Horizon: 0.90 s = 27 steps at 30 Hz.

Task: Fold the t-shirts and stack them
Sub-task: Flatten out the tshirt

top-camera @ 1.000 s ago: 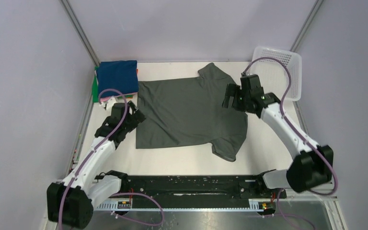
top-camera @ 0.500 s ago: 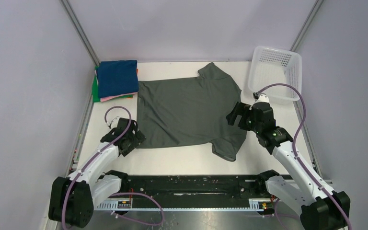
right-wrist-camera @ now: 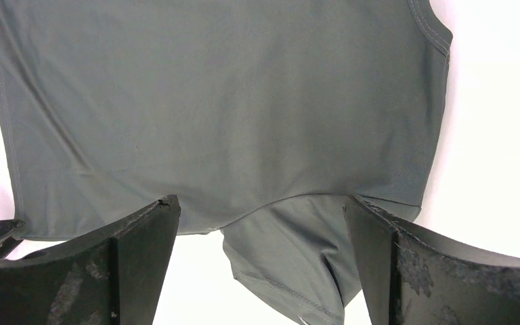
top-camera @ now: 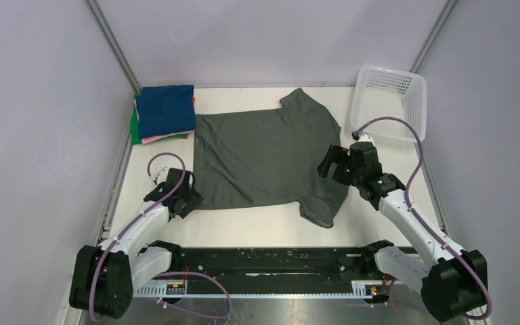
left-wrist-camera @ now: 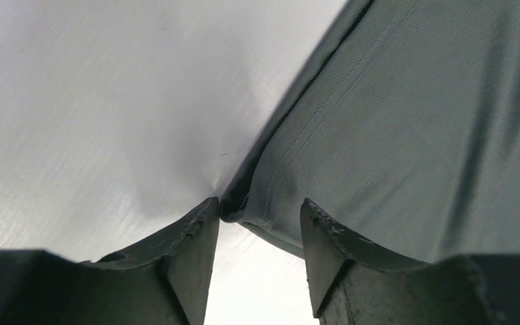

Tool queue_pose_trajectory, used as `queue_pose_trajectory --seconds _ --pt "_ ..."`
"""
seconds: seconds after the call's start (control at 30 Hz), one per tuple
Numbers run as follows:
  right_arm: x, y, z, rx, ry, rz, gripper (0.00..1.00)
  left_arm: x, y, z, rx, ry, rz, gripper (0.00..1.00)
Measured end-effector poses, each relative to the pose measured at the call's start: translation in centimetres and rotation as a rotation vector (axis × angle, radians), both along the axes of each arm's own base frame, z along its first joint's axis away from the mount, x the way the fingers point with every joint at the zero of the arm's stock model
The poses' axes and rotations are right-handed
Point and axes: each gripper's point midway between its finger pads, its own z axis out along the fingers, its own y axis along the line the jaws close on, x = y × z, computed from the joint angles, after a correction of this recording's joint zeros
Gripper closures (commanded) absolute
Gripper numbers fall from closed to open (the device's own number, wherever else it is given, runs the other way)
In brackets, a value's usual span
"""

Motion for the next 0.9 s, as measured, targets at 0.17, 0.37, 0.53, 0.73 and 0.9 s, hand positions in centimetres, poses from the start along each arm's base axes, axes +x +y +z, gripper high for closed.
queue_pose_trajectory --seconds 0.17,0.37,0.53,0.73,0.9 --pt "0.1 0.0 0.1 -0.001 -0.003 -0.002 0.01 0.7 -0.5 -0.3 -0.022 -0.009 0.006 0.99" --pt "0.2 -0.1 -0.4 -0.012 0.011 -0.009 0.01 1.2 -1.4 -0.4 -0.057 -0.038 -0.013 1.00" --pt "0.3 -0.1 -1.0 -0.019 0.032 -0.008 0.01 0.6 -0.6 -0.2 -0.022 -0.039 -0.001 1.00" --pt "0.4 0.5 -0.7 -0.006 0.038 0.018 0.01 0.2 0.9 -0.4 0.032 -0.017 0.023 1.00" --pt "-0.5 1.8 -1.2 -0.014 0.064 0.068 0.00 0.1 1.4 -0.4 0.045 -0.012 0.034 1.00"
